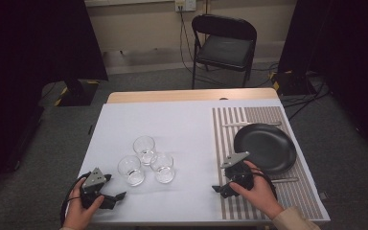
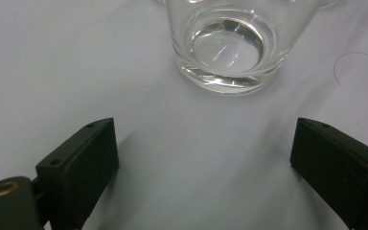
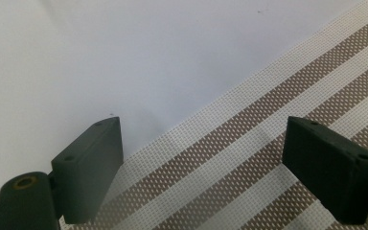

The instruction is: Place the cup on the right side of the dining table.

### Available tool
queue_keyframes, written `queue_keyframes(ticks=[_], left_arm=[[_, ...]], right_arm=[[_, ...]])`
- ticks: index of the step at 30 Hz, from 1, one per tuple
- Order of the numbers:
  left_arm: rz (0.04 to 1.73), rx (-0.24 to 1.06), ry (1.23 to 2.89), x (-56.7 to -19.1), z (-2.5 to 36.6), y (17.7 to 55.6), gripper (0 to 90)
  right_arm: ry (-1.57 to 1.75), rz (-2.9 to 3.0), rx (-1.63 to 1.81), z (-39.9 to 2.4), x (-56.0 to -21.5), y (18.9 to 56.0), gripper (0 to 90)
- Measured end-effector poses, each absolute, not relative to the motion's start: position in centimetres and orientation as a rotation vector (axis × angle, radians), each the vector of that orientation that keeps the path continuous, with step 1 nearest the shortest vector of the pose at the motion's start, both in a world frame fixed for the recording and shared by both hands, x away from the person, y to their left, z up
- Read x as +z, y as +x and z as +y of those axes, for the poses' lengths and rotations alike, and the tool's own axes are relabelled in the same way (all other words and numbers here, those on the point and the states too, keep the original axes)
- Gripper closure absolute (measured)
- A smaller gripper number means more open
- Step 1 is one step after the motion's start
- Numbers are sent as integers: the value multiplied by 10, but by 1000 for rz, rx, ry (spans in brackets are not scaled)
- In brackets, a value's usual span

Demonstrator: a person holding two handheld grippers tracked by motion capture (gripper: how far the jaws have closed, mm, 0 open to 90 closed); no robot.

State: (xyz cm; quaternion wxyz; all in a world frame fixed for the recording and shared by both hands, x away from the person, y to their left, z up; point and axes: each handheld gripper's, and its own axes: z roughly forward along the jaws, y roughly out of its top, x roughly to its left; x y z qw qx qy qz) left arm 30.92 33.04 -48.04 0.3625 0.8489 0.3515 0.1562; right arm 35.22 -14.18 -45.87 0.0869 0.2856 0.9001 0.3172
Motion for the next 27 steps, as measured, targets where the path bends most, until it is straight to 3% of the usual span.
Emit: queue_keyframes(ticks=[27], left_arm=[[904, 404, 2185, -480, 331, 309, 84]], right_arm=[[799, 2713, 939, -128, -442, 363, 134]])
